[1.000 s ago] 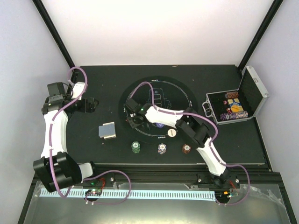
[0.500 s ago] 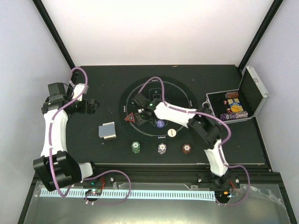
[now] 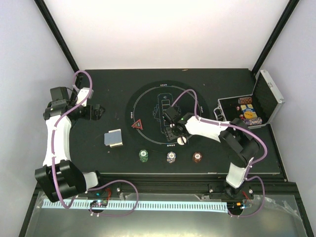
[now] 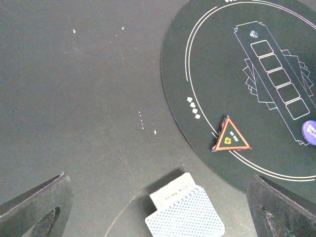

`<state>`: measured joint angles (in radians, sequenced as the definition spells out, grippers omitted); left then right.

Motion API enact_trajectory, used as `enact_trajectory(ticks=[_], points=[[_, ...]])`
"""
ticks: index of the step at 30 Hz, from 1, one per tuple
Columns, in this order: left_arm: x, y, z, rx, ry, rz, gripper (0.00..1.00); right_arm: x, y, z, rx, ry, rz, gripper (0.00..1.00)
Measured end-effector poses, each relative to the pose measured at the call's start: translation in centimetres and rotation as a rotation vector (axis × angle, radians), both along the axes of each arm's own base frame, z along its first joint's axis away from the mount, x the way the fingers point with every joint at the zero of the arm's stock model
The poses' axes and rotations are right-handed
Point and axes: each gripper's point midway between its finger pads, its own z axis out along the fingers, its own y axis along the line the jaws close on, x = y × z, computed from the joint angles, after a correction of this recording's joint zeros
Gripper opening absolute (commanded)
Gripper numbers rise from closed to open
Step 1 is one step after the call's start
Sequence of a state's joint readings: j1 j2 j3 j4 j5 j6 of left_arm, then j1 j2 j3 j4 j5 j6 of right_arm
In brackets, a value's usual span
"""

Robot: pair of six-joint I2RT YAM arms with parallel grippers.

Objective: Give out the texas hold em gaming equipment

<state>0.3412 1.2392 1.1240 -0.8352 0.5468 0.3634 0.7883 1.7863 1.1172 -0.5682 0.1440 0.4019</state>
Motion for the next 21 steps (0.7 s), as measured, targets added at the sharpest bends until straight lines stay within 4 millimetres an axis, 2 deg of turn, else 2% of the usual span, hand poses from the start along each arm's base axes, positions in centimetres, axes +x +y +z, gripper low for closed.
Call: enact_trajectory(ticks=[5, 10, 14, 21], points=[[-0.1, -0.1, 0.0, -0.003, 0.005, -0.001, 0.99, 0.5, 0.8, -0.6, 0.012, -0.001, 0.0, 0.57], [-0.1, -0.1, 0.2, -0.002, 0.004, -0.001, 0.99, 0.9, 1.3, -2.0, 0.005, 0.017, 0.0, 0.5], [0.1, 0.0, 0.8, 0.002, -0.008, -0.001, 0.99, 1.2, 1.7, -1.9, 0.012, 0.007, -0.001, 0.38], [0.1, 0.0, 0.9, 0.003, -0.01, -0.001, 0.99, 2.1, 2.1, -1.8, -0.007, -0.017, 0.004, 0.24]])
